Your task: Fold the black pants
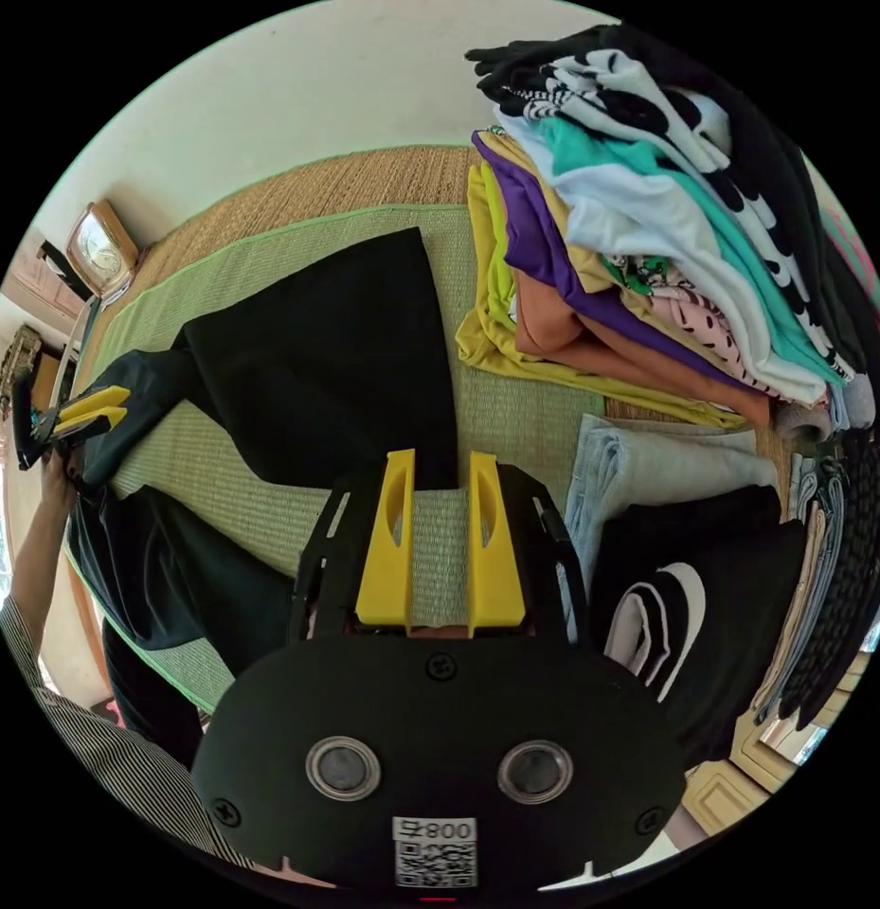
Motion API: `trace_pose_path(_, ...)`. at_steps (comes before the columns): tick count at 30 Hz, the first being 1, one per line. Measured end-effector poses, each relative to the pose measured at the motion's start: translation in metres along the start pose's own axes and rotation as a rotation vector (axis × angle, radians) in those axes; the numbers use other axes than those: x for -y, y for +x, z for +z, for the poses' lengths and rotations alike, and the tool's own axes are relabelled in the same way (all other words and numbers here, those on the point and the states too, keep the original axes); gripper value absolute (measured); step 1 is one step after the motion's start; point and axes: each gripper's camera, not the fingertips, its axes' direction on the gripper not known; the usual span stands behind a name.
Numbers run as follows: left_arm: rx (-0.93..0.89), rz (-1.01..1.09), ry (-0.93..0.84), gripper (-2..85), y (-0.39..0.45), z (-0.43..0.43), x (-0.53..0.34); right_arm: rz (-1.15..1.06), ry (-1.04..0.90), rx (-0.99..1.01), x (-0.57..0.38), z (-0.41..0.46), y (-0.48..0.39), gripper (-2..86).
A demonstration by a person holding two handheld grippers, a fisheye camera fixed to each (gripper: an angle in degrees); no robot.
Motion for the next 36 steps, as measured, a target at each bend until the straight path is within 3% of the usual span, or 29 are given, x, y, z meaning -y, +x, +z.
trace_pose_path(8, 0.238, 0.185, -0.160, 8.0, 0.038, 0.031, 0.042, -0.011, 0.024, -0.025, -0.016, 0.011, 0.014, 4.8)
trace_pose_path(12, 0.244, 0.192, -0.195, 4.3, 0.039, 0.035, 0.037, 0.013, 0.051, 0.075, -0.026, 0.003, 0.026, 2.3)
trace_pose_path(14, 0.215, 0.165, -0.146, 2.8, 0.038, 0.021, 0.025, 0.039, 0.095, 0.166, -0.035, -0.010, 0.035, 1.6)
trace_pose_path(19, 0.087, 0.146, 0.027, 1.8, 0.037, -0.035, -0.025, 0.094, 0.411, 0.490, -0.088, -0.090, 0.062, 0.4)
trace_pose_path(24, -0.014, 0.141, 0.163, 1.7, 0.022, -0.085, -0.067, 0.105, 0.622, 0.557, -0.113, -0.146, 0.071, 0.3)
trace_pose_path(29, -0.112, 0.032, 0.169, 3.5, -0.023, -0.075, -0.072, 0.127, 0.599, 0.453, -0.069, -0.154, 0.062, 0.5)
trace_pose_path(33, -0.064, -0.089, 0.066, 6.6, -0.050, -0.037, -0.084, 0.155, 0.380, 0.211, 0.004, -0.119, 0.039, 1.8)
trace_pose_path(36, -0.117, -0.154, 0.100, 7.9, -0.062, -0.032, -0.124, 0.102, 0.285, 0.046, 0.022, -0.102, 0.009, 4.7)
